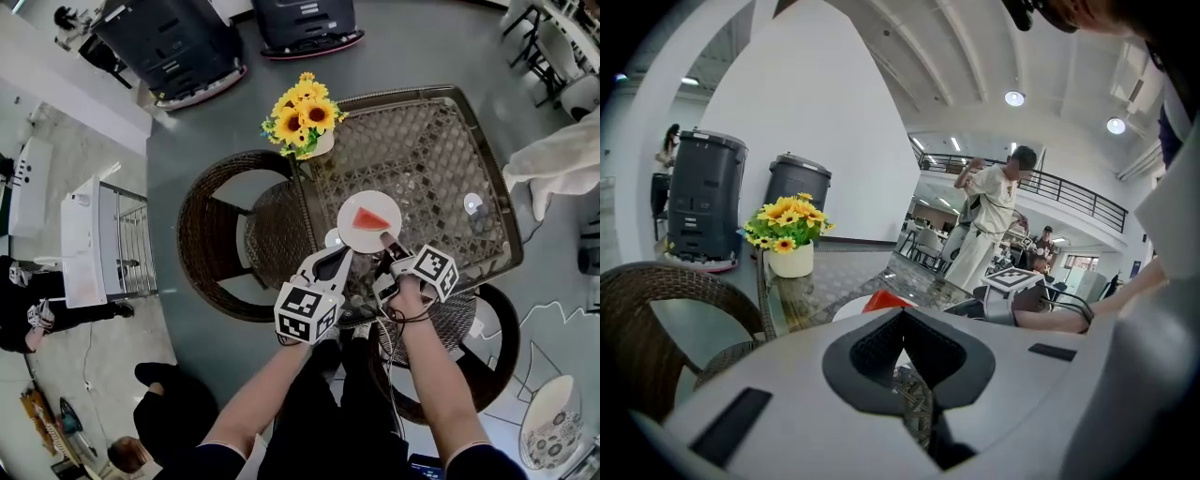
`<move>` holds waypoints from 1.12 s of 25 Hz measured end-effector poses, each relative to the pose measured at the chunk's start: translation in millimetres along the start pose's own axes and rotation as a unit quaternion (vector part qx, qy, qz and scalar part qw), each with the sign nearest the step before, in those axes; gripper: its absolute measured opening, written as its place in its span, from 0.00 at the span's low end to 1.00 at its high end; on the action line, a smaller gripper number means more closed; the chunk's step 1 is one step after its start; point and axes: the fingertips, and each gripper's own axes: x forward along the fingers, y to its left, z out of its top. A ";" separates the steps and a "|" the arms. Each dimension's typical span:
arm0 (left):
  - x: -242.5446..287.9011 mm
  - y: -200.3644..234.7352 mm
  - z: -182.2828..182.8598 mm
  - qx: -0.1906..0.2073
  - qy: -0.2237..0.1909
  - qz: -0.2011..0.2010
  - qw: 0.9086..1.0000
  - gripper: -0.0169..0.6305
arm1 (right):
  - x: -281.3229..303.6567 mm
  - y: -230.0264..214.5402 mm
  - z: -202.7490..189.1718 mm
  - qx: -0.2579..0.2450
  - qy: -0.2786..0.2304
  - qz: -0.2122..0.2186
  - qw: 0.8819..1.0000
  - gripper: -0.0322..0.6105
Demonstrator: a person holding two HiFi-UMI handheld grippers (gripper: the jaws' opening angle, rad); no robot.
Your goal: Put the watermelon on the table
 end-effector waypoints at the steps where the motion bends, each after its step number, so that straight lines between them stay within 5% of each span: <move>1: 1.5 0.4 -1.8 -0.002 0.002 0.001 1.000 0.03 | 2.4 -1.8 0.1 -0.003 0.002 -0.003 1.000 0.07; 28: 6.2 -7.5 -22.4 -0.019 0.020 -0.008 1.000 0.03 | 19.5 -16.8 3.9 -0.094 0.028 -0.054 0.994 0.07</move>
